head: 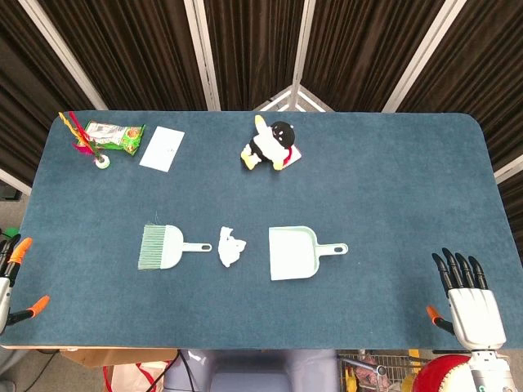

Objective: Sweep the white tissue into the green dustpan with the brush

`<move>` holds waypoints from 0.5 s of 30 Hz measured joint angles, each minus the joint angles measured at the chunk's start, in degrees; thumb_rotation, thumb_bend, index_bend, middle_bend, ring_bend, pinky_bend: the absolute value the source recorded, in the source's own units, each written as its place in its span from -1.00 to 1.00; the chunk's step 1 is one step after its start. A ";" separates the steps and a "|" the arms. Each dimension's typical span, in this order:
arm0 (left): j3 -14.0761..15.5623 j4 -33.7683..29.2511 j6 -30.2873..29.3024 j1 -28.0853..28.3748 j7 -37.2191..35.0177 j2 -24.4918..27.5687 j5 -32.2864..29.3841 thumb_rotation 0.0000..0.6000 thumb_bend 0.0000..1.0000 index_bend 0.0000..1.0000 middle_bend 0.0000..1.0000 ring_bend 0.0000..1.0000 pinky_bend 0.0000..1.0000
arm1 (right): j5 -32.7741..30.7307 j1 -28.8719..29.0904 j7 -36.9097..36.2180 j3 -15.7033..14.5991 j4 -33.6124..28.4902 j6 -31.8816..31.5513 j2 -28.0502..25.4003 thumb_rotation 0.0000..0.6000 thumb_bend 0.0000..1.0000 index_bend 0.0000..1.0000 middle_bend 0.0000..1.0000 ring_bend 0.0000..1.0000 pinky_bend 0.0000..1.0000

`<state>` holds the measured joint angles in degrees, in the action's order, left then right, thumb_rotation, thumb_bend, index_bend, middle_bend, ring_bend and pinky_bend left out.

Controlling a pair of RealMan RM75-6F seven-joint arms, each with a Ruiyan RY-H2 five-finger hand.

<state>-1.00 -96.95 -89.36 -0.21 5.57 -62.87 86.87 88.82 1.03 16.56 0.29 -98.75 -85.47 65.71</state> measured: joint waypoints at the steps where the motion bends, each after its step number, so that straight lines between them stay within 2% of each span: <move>1: -0.02 -0.02 -0.01 -0.01 -0.03 0.02 -0.03 1.00 -1.00 -1.00 -1.00 -1.00 -1.00 | 0.01 0.02 0.05 0.01 0.06 0.03 0.08 1.00 -0.51 -1.00 -1.00 -1.00 -1.00; 15: 0.11 0.04 0.07 -0.01 -0.25 0.14 0.18 1.00 -1.00 -1.00 -1.00 -1.00 -1.00 | 0.61 -0.17 -0.91 -0.10 0.68 -0.65 0.56 1.00 -0.51 -1.00 -1.00 -1.00 -1.00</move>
<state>-0.89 -96.91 -89.29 -0.22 5.32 -62.73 87.05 89.43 0.86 15.65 0.20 -98.07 -86.12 66.27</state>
